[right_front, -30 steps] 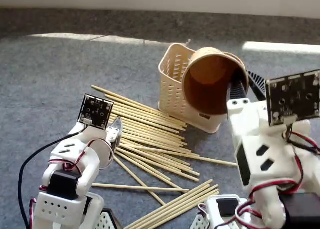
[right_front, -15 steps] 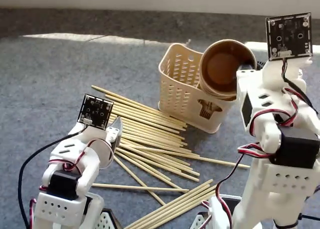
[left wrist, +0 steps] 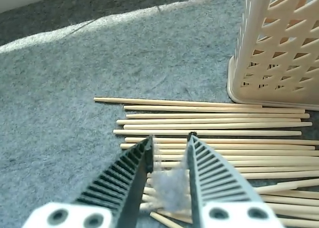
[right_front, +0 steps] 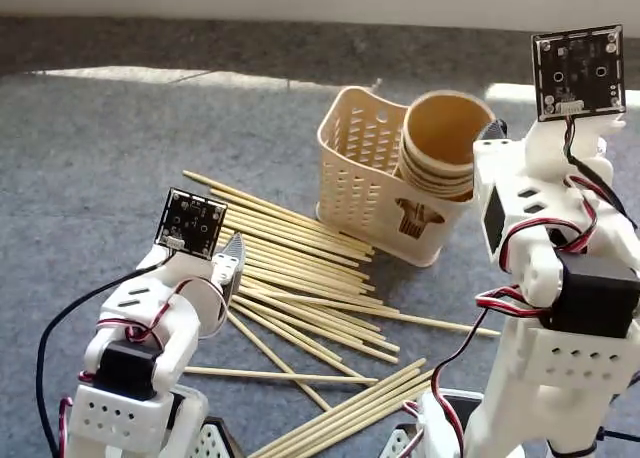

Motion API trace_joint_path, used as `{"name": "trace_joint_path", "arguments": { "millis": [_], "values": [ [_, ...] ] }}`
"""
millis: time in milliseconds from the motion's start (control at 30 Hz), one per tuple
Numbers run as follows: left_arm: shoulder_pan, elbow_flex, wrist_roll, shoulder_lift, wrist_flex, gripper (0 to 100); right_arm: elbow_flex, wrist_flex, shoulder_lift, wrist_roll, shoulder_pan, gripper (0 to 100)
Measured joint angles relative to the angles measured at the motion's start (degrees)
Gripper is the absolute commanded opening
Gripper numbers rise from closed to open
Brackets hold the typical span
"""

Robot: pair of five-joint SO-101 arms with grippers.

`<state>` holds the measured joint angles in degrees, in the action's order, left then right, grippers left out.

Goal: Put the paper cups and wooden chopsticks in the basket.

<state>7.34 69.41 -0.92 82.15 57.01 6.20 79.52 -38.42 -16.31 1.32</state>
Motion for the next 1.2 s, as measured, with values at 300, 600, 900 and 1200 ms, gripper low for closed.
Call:
{"name": "trace_joint_path", "arguments": {
  "millis": [300,600,900,1200],
  "values": [
    [0.00,0.00,0.00,0.00,0.00,12,0.00,0.00,0.00,0.00,0.00,8.4],
    [0.00,0.00,0.00,0.00,0.00,12,-2.55,0.00,0.00,0.00,-0.18,0.5],
    [0.00,0.00,0.00,0.00,0.00,12,-16.18,-2.81,0.00,0.00,-3.43,0.5],
    [0.00,0.00,0.00,0.00,0.00,12,-29.54,-11.08,-0.97,0.09,-3.69,0.5]
  ]
}}
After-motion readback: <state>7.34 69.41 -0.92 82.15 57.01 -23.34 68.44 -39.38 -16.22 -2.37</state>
